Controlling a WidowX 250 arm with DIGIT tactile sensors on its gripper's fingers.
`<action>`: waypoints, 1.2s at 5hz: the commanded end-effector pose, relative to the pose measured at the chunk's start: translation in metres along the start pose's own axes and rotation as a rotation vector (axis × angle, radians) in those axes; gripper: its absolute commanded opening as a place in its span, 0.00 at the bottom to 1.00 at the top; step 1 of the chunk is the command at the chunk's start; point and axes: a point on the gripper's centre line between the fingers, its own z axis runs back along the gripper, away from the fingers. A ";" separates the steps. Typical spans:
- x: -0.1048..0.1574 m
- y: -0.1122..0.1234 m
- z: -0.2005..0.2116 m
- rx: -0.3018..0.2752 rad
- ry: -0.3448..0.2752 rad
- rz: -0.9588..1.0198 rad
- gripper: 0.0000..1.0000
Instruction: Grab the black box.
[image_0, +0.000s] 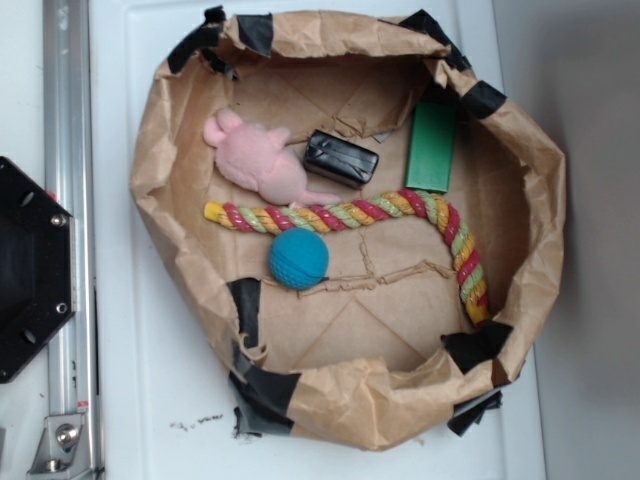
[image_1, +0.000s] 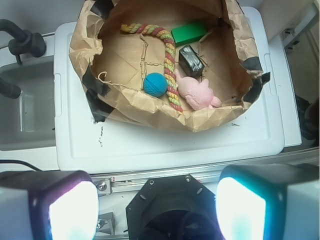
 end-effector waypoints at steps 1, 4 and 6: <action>0.000 0.000 0.000 0.000 0.000 0.000 1.00; 0.097 0.029 -0.076 0.127 -0.048 -0.035 1.00; 0.126 0.044 -0.162 0.222 0.029 -0.271 1.00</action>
